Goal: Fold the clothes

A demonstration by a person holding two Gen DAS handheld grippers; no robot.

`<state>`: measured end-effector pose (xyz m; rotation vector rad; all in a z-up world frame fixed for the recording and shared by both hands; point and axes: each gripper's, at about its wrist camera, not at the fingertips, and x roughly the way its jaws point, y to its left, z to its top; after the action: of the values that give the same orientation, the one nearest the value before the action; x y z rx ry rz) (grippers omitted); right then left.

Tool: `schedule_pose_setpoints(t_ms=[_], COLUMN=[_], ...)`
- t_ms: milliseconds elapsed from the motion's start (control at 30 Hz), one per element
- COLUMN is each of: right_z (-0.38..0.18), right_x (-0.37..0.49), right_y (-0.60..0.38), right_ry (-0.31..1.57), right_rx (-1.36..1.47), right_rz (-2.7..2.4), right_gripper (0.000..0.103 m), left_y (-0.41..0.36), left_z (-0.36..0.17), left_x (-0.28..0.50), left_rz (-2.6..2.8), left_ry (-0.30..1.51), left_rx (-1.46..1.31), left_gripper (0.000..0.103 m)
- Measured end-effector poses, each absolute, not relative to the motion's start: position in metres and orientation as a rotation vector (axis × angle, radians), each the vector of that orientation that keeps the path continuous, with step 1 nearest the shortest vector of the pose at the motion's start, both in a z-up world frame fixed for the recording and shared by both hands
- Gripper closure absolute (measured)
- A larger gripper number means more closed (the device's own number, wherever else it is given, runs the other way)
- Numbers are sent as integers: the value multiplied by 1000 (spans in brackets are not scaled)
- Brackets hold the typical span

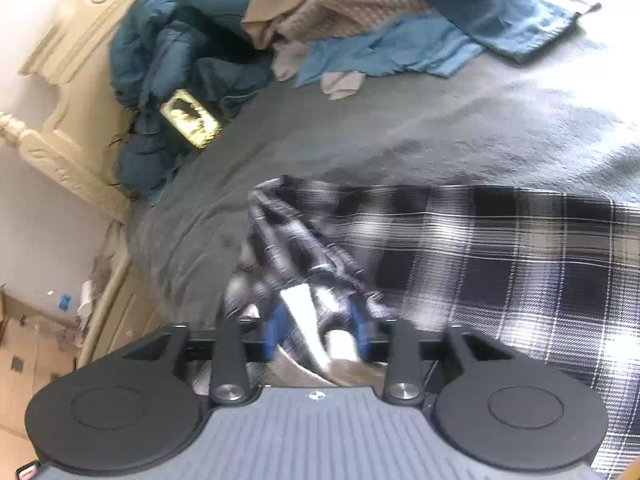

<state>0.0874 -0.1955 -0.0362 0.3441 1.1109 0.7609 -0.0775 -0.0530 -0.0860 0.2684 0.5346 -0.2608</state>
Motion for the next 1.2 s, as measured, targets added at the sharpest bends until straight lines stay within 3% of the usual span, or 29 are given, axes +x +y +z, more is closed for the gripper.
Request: schedule_pose_setpoints(t_ms=[67,333,400,433,467,700,800,967,1200], right_z=[-32,-43,-48,-49,-48,-58,-51,-25,-71], right_x=[77,37,30,26,21,2,3,3,12], right_y=[-196,-176,-177,-178,-177,-168,-177,-211,-222], right_ry=[1082,986,972,962,941,903,920,958,1079], right_rx=[309,50,59,66,65,0,123,473,433], right_rz=[785,757,750,751,757,721,740,844,690], right_gripper=[46,46,51,64,69,65,91,92,91], left_y=[-51,-37,-31,-29,-25,1,11,34,23], left_z=[-89,-97,-97,-97,-95,-91,-84,-60,-69], left_x=[-80,-91,-97,-101,-104,-122,-123,-124,-99], left_rz=[-261,-302,-318,-323,-329,-340,-326,-353,-353], left_ry=[538,506,494,490,484,459,451,403,427], left_rx=[273,255,253,249,243,209,182,70,64], left_gripper=[44,44,44,44,44,44,44,43,43])
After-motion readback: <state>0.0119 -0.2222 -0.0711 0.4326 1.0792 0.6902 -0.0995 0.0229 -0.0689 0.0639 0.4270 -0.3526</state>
